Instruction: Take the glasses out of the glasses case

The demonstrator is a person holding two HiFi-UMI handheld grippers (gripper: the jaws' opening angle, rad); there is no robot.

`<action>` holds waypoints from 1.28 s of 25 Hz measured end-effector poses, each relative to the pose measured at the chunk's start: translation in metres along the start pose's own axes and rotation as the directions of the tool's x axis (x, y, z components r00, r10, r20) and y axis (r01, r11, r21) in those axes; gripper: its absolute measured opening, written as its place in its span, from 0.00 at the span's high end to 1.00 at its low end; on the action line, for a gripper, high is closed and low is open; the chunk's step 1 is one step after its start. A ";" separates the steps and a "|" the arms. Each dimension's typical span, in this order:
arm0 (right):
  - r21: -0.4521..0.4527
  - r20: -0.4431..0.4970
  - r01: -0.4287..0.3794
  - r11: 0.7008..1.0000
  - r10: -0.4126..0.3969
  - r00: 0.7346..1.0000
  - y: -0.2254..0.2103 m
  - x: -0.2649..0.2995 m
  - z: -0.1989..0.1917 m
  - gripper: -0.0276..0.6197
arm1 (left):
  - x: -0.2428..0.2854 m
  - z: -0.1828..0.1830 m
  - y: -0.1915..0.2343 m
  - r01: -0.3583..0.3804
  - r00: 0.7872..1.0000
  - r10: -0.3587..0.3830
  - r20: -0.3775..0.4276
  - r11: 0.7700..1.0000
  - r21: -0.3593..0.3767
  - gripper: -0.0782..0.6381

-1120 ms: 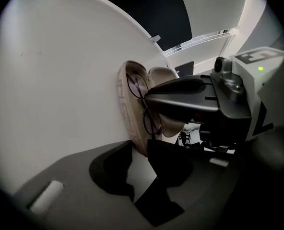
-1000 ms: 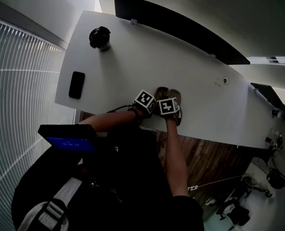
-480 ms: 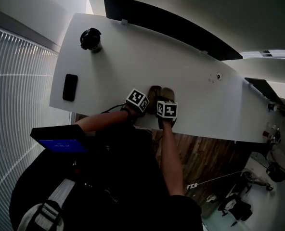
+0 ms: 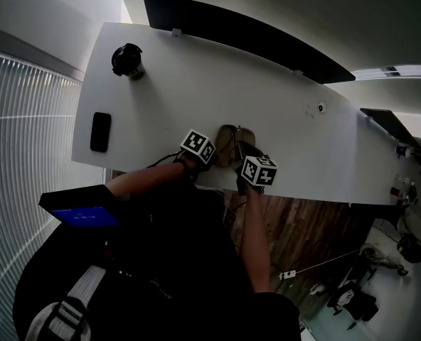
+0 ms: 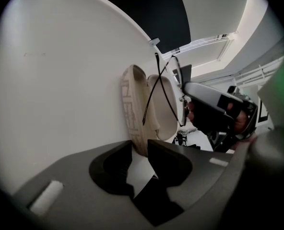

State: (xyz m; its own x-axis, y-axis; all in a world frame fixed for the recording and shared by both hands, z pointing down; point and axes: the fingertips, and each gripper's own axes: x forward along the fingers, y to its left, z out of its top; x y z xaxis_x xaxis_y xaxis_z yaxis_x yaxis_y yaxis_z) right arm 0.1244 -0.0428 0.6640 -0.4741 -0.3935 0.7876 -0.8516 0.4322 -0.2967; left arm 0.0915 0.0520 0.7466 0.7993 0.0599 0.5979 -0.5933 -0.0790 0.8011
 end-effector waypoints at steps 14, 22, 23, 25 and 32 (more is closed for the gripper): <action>0.316 0.315 -0.131 0.940 0.027 0.949 -0.077 -0.140 -0.003 0.94 | -0.024 0.007 -0.016 0.035 0.992 -0.033 0.126 0.999 -0.018 0.73; 0.395 0.446 -0.352 0.849 0.158 0.881 -0.119 -0.167 -0.012 0.94 | -0.033 0.013 -0.065 0.253 0.934 -0.244 0.262 0.968 -0.001 0.66; 0.381 0.453 -0.375 0.845 0.183 0.872 -0.122 -0.164 -0.011 0.94 | -0.037 0.016 -0.068 0.267 0.922 -0.255 0.290 0.964 -0.002 0.64; 0.378 0.468 -0.422 0.824 0.224 0.855 -0.133 -0.158 -0.011 0.94 | -0.045 0.025 -0.076 0.297 0.890 -0.275 0.364 0.955 -0.005 0.64; 0.458 0.562 -0.612 0.645 0.323 0.761 -0.193 -0.139 -0.032 0.94 | -0.094 0.046 -0.100 0.303 0.723 -0.249 0.644 0.952 0.028 0.66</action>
State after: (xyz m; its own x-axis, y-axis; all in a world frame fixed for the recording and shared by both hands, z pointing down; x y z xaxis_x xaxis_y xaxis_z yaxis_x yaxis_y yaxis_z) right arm 0.3619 -0.0451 0.6288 -0.7615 -0.6165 0.2002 -0.3621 0.1484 -0.9203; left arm 0.0801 0.0087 0.6094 0.7875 -0.5776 0.2149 -0.3201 -0.0853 0.9436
